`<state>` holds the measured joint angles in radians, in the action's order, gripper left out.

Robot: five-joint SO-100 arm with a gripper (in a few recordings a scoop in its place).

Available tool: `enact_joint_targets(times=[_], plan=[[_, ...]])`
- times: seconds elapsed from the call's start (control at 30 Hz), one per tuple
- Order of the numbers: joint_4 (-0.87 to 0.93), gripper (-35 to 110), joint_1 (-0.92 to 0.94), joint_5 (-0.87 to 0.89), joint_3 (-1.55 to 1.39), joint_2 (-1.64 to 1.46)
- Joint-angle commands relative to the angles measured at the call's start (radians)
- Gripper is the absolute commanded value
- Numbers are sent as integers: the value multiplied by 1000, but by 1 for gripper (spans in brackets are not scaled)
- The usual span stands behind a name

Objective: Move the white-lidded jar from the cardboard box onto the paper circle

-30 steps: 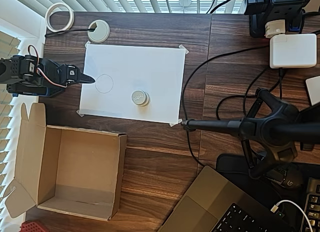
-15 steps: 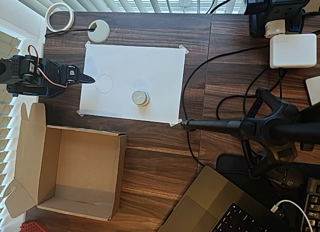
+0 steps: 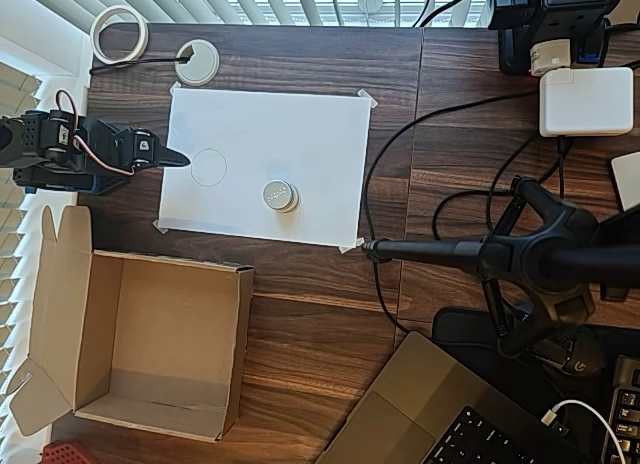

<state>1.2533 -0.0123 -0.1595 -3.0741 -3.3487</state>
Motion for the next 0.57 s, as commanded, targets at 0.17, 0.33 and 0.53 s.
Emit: enact_joint_targets(times=[0.17,0.33,0.53], plan=[[8,0,-11,-8,34,-66],[8,0,-11,-8,34,-66],[8,0,-11,-8,34,-66]])
